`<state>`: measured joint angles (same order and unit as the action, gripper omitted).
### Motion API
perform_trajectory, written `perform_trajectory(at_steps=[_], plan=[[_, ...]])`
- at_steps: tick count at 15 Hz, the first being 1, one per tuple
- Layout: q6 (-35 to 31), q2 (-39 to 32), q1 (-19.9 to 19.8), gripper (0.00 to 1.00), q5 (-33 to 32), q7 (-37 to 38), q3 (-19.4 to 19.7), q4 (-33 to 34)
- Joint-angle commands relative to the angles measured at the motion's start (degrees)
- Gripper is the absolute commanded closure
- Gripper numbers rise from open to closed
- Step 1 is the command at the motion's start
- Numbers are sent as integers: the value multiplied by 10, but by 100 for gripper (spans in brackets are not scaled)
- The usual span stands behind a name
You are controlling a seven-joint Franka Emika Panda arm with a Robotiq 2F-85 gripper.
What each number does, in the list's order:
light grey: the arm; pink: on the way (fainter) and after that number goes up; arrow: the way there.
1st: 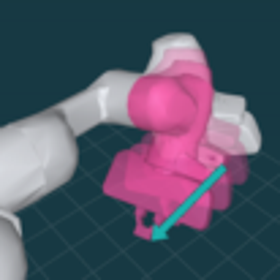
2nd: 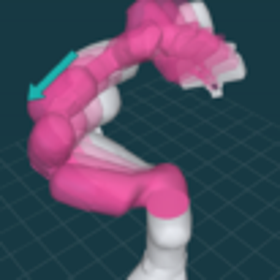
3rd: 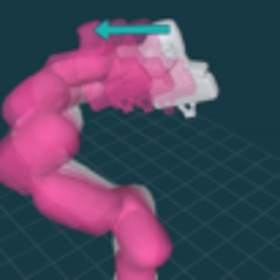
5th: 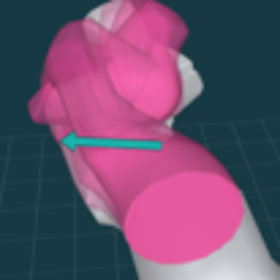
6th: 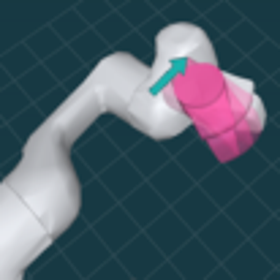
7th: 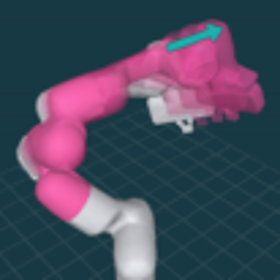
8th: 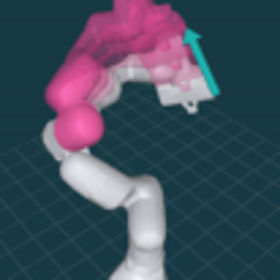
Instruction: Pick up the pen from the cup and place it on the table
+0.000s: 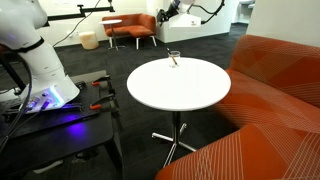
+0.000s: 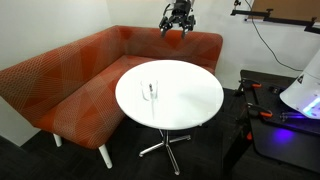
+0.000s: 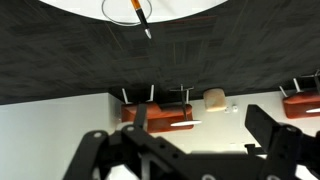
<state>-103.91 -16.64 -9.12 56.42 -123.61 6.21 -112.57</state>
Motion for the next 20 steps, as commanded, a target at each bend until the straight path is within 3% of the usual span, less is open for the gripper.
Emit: perform_trajectory(at_steps=[1, 14, 19, 20], plan=[[-38, -28, 6, 0, 10, -14, -15, 27], [-12, -147, 15, 0, -53, -4, -53, 142], [58, -189, 5, 0, -98, -6, -74, 189], [20, -172, 8, 0, -85, -10, -72, 156]])
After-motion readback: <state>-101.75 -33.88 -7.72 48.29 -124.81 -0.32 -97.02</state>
